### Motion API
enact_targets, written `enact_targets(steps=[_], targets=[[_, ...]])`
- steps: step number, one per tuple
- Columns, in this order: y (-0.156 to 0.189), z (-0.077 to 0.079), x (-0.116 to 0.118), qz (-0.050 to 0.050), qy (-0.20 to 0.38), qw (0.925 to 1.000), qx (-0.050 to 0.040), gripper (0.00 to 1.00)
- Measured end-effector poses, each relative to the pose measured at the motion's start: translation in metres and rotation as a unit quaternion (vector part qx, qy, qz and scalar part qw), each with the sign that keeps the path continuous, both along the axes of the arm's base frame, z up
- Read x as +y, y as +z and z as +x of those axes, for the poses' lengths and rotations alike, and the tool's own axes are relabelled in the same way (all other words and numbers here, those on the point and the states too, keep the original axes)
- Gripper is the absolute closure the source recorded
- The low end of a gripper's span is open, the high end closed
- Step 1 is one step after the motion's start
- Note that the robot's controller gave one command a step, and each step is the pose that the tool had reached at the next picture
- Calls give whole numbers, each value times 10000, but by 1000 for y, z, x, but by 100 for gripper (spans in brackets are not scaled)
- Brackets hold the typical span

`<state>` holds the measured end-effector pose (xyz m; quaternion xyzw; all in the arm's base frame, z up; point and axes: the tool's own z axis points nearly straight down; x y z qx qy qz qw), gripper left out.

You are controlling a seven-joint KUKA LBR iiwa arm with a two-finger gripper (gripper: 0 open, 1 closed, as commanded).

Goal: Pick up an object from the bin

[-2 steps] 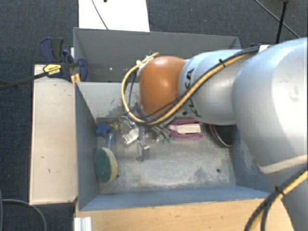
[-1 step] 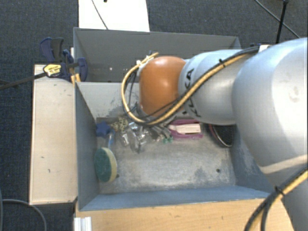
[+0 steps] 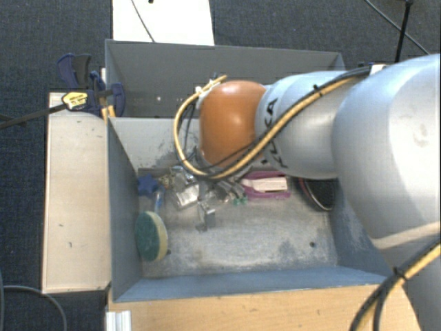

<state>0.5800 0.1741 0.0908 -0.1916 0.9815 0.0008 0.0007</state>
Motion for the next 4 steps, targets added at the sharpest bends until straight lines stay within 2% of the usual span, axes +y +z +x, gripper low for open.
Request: enact_targets(steps=[1, 2, 3, 4], targets=[[-19, -75, 69, -18, 880, 9961, -13, 0], [-7, -90, 77, -12, 3352, 9420, -155, 0], [-12, -95, 66, 5, 3247, 9458, -71, 0], [-15, -89, 77, -2, 5523, 8336, -55, 0]])
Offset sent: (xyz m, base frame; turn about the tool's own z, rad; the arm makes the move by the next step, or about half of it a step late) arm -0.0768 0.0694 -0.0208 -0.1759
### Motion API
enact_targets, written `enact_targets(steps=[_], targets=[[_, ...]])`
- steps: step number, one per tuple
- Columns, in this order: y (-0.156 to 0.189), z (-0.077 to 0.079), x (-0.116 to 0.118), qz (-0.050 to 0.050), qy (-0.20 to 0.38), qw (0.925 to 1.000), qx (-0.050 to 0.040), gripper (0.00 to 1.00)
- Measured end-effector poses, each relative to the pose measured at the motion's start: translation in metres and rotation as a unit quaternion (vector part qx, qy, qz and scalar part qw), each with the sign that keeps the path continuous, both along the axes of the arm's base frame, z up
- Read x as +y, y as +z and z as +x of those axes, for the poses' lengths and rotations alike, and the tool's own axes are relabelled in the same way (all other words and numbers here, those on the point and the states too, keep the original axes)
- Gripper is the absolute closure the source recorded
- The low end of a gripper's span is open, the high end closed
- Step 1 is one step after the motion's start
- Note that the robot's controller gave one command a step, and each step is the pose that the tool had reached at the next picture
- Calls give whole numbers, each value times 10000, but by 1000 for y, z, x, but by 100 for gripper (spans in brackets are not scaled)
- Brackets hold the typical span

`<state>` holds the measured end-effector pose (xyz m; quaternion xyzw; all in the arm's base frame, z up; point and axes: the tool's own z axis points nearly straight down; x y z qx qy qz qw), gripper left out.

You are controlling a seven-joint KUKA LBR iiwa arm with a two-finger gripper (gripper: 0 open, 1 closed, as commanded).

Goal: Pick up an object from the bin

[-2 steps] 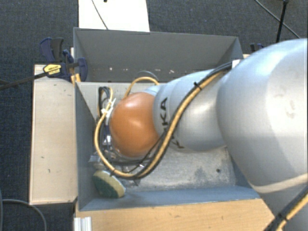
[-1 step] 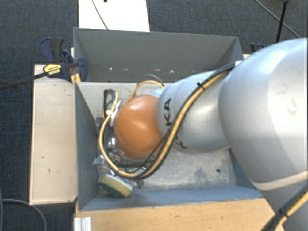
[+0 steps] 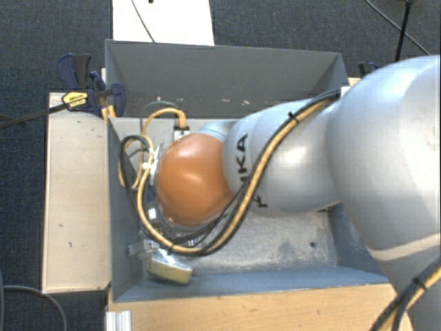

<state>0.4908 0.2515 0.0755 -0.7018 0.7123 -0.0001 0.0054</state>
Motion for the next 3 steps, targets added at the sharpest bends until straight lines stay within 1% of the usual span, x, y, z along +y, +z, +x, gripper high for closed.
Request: enact_targets(steps=[1, 2, 3], targets=[[-5, -15, -5, -35, 1158, 9933, 34, 0], [-4, -14, -5, -37, 1121, 9937, 25, 100], [-5, -15, -5, -38, 1110, 9938, 45, 0]])
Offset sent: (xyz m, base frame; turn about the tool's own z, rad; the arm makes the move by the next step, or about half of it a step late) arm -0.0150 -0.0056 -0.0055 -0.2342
